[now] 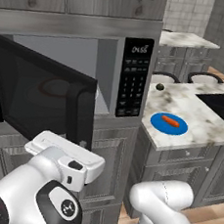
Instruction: Pick the carrot from the counter and place it in the microwave. Then turn on the microwave.
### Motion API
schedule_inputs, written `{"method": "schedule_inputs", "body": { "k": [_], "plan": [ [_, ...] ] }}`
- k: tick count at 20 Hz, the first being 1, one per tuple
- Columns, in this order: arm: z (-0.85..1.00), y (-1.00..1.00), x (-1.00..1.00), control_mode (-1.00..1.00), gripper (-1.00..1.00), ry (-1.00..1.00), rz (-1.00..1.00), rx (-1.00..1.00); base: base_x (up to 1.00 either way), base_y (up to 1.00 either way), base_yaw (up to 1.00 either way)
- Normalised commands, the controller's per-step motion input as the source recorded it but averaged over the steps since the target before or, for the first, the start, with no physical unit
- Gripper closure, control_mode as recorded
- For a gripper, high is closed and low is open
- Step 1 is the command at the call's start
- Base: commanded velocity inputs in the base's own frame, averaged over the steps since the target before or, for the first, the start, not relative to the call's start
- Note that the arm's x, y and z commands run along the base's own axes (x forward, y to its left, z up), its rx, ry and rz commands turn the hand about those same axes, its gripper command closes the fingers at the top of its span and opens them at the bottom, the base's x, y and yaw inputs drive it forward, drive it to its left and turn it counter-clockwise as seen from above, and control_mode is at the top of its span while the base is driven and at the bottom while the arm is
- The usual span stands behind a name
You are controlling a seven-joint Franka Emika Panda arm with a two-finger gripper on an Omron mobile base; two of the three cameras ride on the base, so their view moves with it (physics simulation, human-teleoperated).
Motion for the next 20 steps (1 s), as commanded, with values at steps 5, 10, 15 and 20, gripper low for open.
{"method": "schedule_inputs", "body": {
  "k": [5,10,15,20],
  "plan": [
    [0.0,0.07,-0.26,-1.0,1.0,-0.02,0.0,0.0,0.0,0.0,0.0],
    [0.0,0.08,-0.24,-1.0,1.0,-0.02,0.0,0.0,0.0,0.0,0.0],
    [0.0,0.13,-0.18,-1.0,1.0,-0.01,0.0,0.0,0.0,0.0,0.0],
    [0.0,0.18,-0.12,-1.0,1.0,0.0,0.0,0.0,0.0,0.0,0.0]
  ]
}}
